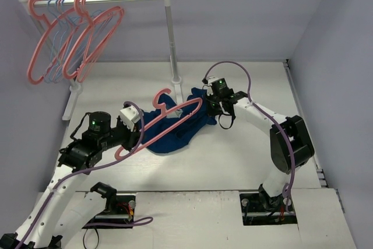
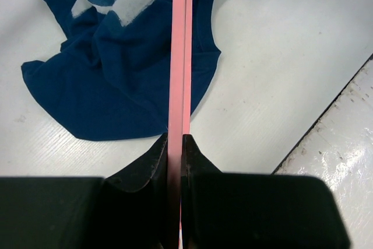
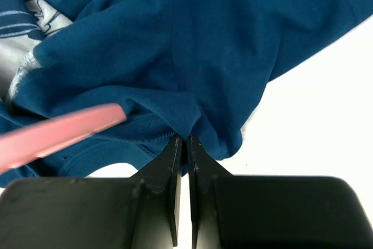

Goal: Place the t-shirt on the hanger

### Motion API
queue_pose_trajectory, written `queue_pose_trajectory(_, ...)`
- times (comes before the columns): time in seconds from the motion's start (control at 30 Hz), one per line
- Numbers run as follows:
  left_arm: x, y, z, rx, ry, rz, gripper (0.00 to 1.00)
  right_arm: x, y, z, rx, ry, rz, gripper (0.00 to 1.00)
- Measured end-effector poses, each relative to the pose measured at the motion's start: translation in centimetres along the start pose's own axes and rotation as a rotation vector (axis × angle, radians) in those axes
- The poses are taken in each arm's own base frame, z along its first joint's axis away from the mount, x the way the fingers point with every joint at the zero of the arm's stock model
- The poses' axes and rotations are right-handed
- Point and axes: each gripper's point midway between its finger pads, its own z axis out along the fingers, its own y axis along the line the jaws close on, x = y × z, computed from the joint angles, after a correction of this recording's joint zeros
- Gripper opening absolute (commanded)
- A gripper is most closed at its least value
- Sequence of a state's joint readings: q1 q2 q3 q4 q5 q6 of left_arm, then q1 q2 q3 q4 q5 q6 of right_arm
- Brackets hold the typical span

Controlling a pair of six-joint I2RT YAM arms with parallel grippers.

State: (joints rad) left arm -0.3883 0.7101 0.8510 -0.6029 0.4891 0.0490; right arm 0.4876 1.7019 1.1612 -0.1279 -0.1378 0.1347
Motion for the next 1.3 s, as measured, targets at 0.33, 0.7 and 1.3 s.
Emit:
queue_pose_trajectory(0.33, 0.9, -0.6, 0.9, 0.034, 0.046, 0.004, 0.00, -3.3, -0.2, -0.7, -0.022, -0.047, 0.010, 0.00)
queue_pose_trajectory(0.7, 1.5, 0.1, 1.7, 0.000, 0.089, 0.018, 0.00, -4.0, 0.8, -0.5, -0.072, -0.031, 0.013, 0.00)
queue_pose_trajectory(1.3, 0.1, 0.5, 3.6, -0.012, 0.054, 0.051, 0.00, -6.6, 2.5, -3.7, -0.159, -0.104, -0.068, 0.02)
